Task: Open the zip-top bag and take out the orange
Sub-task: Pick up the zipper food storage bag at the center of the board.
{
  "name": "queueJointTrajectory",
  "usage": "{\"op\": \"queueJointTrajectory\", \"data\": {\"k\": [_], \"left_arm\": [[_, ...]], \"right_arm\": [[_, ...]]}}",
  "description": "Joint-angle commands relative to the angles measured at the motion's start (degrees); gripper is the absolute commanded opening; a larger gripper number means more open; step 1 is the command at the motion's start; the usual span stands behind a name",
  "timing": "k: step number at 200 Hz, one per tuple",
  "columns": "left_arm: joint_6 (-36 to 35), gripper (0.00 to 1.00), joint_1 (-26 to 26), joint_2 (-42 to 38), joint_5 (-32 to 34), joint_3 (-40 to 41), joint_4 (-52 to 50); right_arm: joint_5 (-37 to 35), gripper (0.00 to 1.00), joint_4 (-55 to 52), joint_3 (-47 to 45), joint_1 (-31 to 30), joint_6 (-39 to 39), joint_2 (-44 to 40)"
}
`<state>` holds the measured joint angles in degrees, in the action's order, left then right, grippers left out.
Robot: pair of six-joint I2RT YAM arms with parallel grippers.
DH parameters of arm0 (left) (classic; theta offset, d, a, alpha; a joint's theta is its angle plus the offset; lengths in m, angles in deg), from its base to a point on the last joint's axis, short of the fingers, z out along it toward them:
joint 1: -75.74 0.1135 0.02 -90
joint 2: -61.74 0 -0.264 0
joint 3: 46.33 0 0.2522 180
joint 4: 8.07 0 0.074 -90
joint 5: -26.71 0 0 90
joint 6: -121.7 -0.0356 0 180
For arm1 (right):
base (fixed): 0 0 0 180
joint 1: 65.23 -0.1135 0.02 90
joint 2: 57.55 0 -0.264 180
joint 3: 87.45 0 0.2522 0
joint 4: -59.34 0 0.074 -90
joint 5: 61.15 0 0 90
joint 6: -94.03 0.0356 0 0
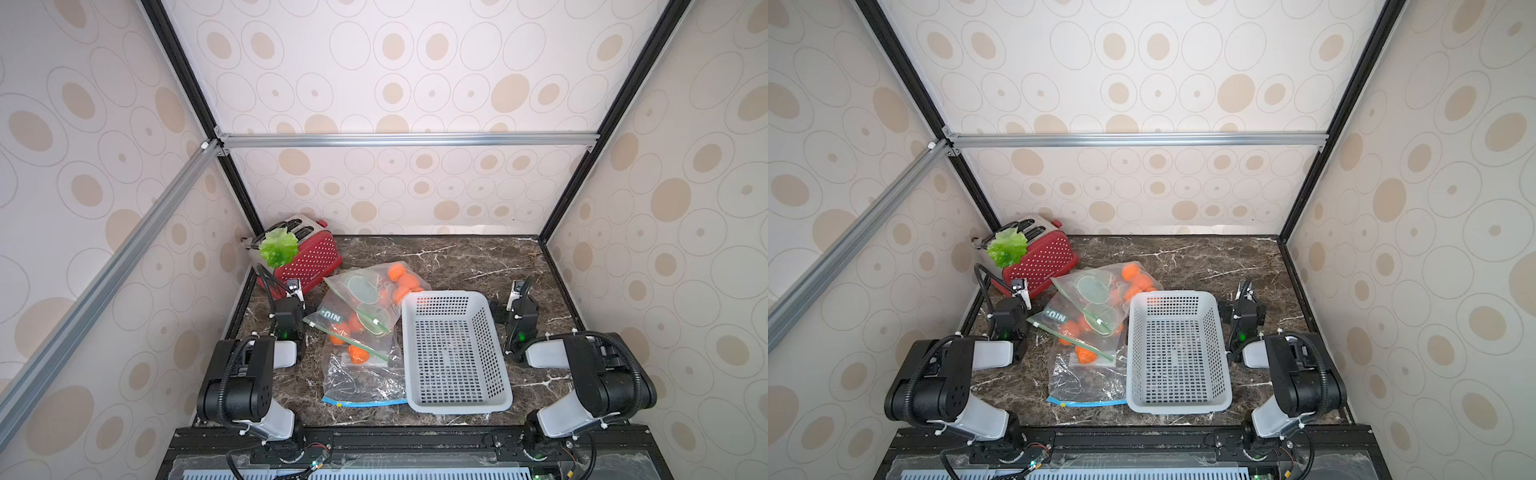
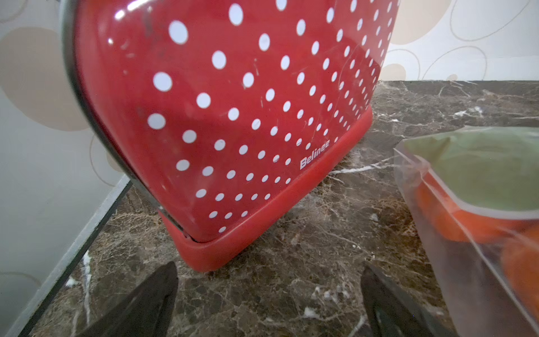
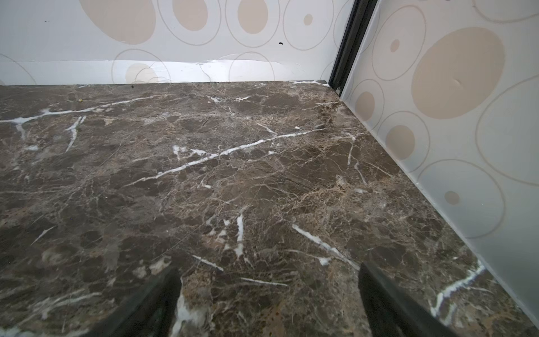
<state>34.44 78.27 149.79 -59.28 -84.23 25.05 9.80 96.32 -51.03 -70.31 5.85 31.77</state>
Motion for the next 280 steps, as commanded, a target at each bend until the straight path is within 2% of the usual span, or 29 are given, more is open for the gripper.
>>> {"op": "queueJointTrajectory", "data": {"k": [1, 256, 280], "left_arm": [[-0.4, 0.99, 0.0, 0.2, 0.4, -0.5, 0.4], [-0.2, 0.99, 0.1, 0.3, 0.4, -0.6, 0.5], [-0.3, 0.99, 0.1, 0.1, 0.4, -0.5, 0.6]], "right_arm": [[0.3, 0.99, 0.7, -0.5, -0.7, -1.4, -0.2], [-0.2, 0.99, 0.8, -0.4, -0.9, -1.2, -0.1], [1.4, 0.99, -0.3, -0.1, 0.1, -0.3, -0.2]]}}
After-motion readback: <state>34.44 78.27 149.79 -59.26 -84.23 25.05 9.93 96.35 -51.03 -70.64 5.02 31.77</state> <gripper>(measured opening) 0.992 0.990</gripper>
